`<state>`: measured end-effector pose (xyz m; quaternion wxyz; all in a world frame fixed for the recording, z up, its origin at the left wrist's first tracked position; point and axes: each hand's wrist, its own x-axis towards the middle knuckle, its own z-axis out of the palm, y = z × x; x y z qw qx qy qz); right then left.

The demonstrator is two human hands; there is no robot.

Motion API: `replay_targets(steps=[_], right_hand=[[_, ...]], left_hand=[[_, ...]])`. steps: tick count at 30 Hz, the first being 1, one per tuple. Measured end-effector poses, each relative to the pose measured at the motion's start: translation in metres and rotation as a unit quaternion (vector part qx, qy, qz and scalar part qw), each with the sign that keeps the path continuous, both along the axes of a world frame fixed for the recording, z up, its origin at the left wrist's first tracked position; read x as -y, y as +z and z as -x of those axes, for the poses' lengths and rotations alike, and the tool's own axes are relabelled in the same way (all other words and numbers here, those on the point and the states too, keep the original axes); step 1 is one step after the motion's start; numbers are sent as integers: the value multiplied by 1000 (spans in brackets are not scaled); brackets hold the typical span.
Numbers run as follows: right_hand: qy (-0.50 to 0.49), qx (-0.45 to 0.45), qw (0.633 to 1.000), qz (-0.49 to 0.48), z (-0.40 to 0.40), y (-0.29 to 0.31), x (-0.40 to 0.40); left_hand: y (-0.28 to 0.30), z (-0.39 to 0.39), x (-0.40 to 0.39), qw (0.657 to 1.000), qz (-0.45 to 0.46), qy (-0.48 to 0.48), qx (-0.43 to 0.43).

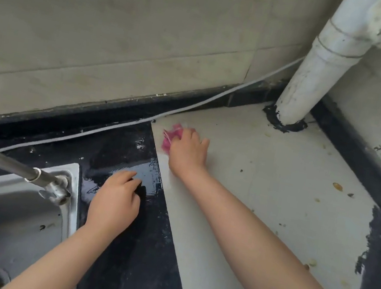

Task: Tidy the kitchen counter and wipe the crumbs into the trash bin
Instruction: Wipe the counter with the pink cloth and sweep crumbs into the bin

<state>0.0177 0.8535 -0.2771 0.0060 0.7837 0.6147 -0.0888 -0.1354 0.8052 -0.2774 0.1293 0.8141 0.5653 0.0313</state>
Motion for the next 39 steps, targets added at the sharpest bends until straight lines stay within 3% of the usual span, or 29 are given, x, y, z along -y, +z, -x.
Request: replay_targets(steps=[4,9,12,18,21,26,34,36,39], right_hand=[[-120,-31,992,-20,-47,-12,32],[-280,-65,956,-53,-110,-25,119],[-266,-37,962,-38,-123,-9,154],[-133,-53,977,-160,-47,9,158],[-71,-78,991,-86,-8,2,143],[-96,-90,990,-41,-20,-12,143],[-303,-25,950,-65,-134,-10,186],[-292,-41,950,-100,-120,-1,192],[-178,-26,964,-198,-53,7,204]], left_hand=[[4,-16,-2,996,-15,-87,0],[-1,-49,5,981,-10,-190,-27],[-12,-57,13,973,57,-191,-117],[-12,-55,17,961,74,-200,-176],[-12,-54,18,953,104,-209,-192],[-12,-54,26,954,123,-197,-189],[-10,-54,28,958,144,-184,-170],[-10,-55,27,958,139,-186,-169],[-11,-53,26,959,137,-188,-164]])
